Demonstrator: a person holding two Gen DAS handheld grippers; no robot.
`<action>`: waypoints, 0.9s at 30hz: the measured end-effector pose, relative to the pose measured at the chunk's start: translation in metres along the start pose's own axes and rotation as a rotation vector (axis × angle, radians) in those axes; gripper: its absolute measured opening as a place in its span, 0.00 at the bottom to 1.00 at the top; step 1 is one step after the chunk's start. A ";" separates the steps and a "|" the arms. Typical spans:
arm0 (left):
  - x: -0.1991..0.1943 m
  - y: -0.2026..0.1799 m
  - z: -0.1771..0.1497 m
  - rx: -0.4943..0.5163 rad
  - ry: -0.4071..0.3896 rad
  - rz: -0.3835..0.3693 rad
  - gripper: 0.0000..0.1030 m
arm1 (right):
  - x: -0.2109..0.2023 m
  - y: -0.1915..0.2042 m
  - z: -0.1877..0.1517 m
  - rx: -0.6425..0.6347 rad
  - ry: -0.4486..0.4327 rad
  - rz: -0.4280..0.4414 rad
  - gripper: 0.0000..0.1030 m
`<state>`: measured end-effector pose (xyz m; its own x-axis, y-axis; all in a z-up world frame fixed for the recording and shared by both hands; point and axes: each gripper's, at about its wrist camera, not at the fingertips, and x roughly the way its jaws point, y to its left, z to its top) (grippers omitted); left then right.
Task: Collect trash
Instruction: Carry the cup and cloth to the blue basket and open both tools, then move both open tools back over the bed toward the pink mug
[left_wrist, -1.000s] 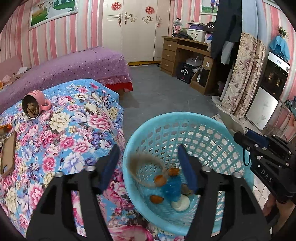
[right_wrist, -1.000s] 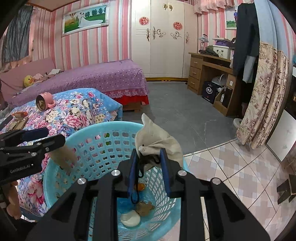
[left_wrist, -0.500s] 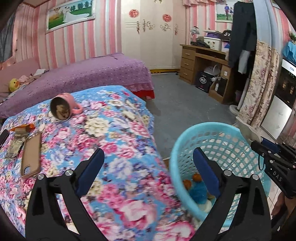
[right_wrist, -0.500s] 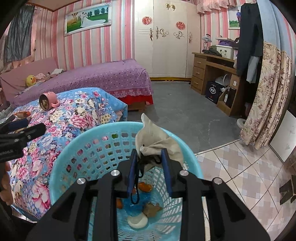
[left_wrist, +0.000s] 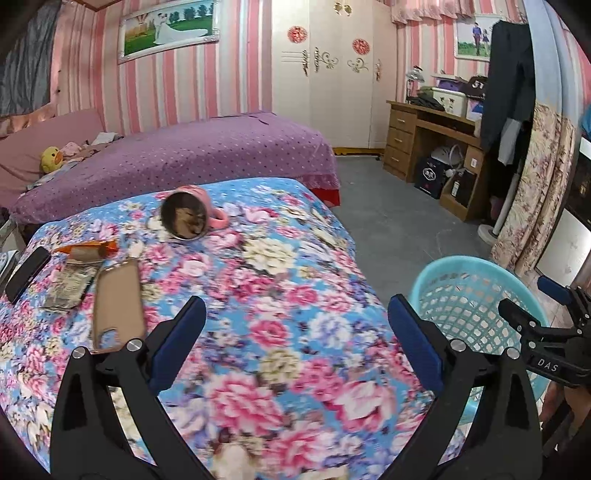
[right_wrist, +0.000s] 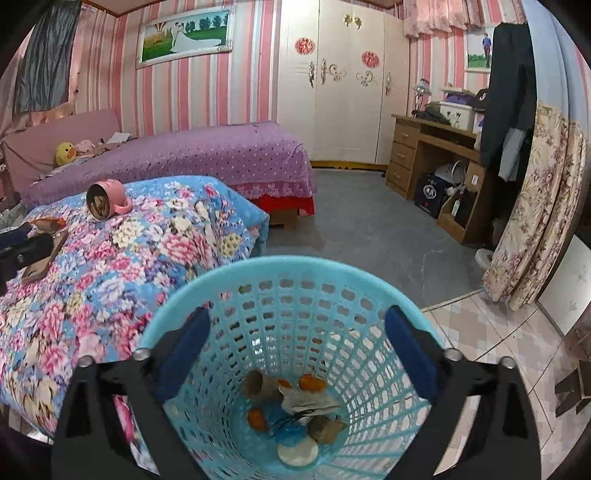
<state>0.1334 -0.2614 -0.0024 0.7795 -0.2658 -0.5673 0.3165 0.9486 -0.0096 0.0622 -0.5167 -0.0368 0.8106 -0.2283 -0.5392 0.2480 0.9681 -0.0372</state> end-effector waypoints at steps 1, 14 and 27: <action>-0.001 0.005 0.001 -0.006 -0.002 0.005 0.93 | 0.001 0.005 0.002 -0.003 0.000 -0.002 0.95; 0.001 0.072 0.002 -0.052 -0.012 0.084 0.94 | 0.011 0.046 0.020 -0.008 -0.010 -0.016 0.96; 0.008 0.142 -0.006 -0.090 0.001 0.154 0.95 | 0.028 0.105 0.037 -0.023 0.001 0.024 0.96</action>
<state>0.1809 -0.1275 -0.0134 0.8146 -0.1157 -0.5683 0.1433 0.9897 0.0039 0.1304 -0.4256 -0.0248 0.8157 -0.2050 -0.5409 0.2162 0.9754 -0.0436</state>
